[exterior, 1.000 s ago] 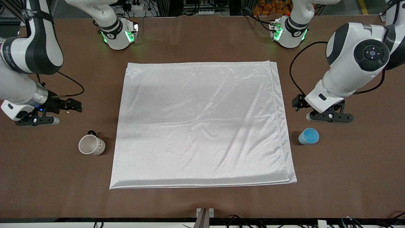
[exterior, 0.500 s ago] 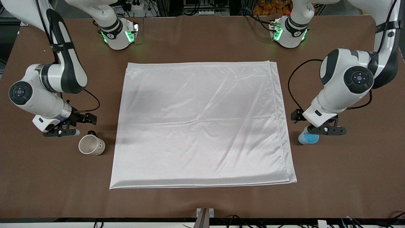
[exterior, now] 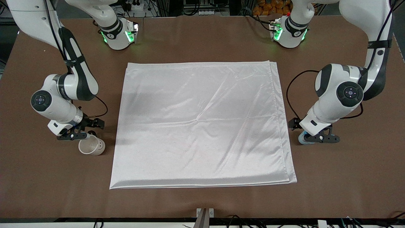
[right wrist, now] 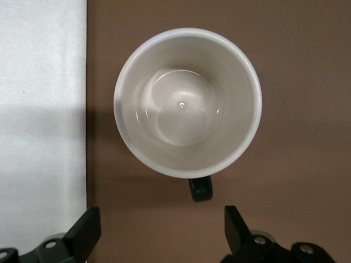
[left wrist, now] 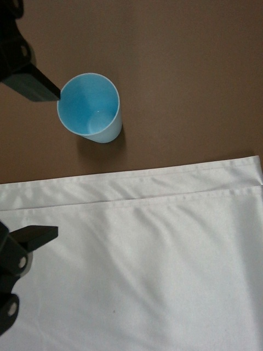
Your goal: Place blue cup into white mug on cloth
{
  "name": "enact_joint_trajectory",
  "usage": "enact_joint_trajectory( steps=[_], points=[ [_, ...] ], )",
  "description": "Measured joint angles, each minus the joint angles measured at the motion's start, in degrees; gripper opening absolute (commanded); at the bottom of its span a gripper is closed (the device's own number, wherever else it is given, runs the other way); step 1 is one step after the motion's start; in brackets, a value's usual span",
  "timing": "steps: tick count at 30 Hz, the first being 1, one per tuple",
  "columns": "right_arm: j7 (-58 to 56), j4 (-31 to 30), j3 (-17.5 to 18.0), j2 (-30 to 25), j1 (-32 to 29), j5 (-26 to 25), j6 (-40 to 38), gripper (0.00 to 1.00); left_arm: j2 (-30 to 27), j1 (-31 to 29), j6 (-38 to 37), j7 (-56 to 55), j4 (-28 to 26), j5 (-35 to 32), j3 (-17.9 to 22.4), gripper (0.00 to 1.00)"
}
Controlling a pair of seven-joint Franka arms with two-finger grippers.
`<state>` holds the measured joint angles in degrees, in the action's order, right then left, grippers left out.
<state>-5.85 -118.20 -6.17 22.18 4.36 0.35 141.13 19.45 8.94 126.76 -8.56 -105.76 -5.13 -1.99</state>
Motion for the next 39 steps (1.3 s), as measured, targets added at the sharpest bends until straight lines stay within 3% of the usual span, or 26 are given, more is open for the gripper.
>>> enact_joint_trajectory(
  steps=[10, 27, 39],
  points=[
    [0.0, 0.2, 0.0, 2.0, 0.0, 0.0, 3.8, 0.79, 5.4, -1.7, 7.0, 0.1, -0.8, -0.1, 0.0, 1.00],
    [0.0, 1.1, -0.1, 2.1, -0.1, 0.0, 4.1, 0.00, 8.2, -2.5, 12.0, 1.2, -1.7, -0.2, 0.0, 1.00],
    [0.1, 5.6, 2.4, 2.0, 0.5, 0.0, 1.8, 0.00, 10.7, -3.8, 14.7, 2.6, -1.9, -0.4, 0.0, 1.00]
  ],
)
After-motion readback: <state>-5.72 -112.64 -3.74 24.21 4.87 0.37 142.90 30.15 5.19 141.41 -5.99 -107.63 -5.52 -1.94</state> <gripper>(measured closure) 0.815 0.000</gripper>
